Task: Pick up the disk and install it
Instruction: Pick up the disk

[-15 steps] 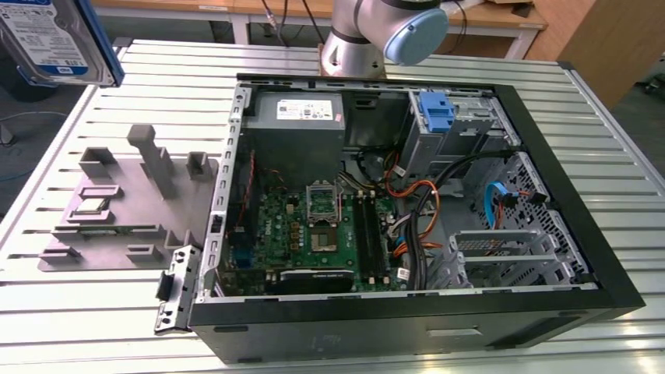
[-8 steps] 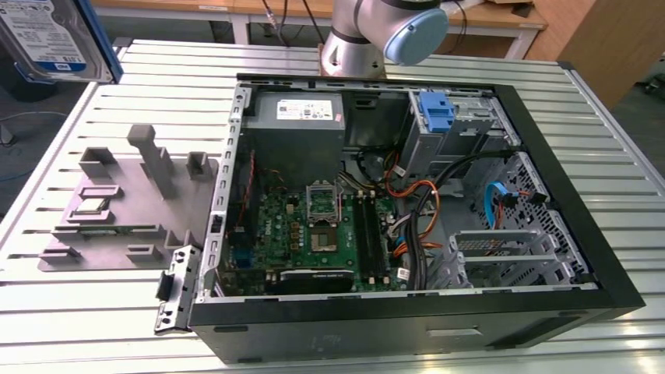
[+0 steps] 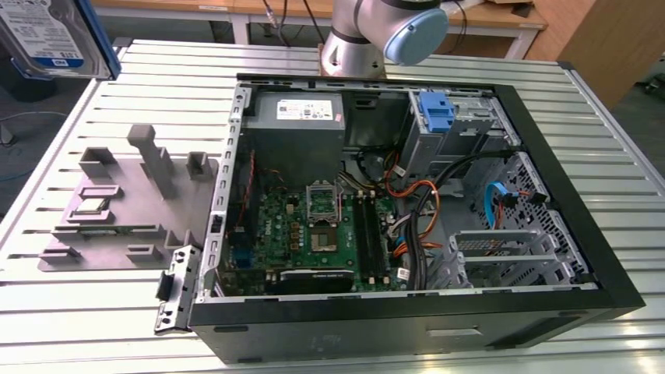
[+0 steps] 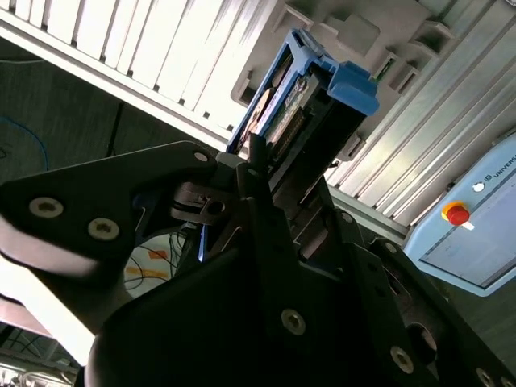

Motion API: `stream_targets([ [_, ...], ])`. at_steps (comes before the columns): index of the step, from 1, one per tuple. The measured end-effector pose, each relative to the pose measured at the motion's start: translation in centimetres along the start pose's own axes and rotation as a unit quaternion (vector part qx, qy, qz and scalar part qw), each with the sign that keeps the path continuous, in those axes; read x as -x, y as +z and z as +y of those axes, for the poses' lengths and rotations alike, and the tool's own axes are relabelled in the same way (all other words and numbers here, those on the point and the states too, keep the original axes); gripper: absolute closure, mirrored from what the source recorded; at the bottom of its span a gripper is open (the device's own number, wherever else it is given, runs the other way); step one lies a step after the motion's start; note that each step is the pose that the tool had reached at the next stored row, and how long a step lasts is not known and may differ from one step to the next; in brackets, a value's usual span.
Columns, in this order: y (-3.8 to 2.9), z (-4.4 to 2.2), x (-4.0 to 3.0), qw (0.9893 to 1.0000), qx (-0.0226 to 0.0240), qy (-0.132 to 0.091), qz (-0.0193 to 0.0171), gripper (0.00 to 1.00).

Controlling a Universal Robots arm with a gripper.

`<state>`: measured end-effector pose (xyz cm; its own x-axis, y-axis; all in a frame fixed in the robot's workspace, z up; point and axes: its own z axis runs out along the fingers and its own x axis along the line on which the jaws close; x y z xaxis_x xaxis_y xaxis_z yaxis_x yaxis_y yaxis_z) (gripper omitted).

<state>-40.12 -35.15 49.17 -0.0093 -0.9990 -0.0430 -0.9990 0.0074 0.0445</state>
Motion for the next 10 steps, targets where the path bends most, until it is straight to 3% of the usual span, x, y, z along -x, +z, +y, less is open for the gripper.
stream_targets([
  [5, -0.63, 0.03, 0.03, 1.0, 0.0, 0.0, 0.0, 0.65],
  [10, -0.71, 0.03, 0.03, 1.0, 0.0, 0.0, 0.0, 0.65],
])
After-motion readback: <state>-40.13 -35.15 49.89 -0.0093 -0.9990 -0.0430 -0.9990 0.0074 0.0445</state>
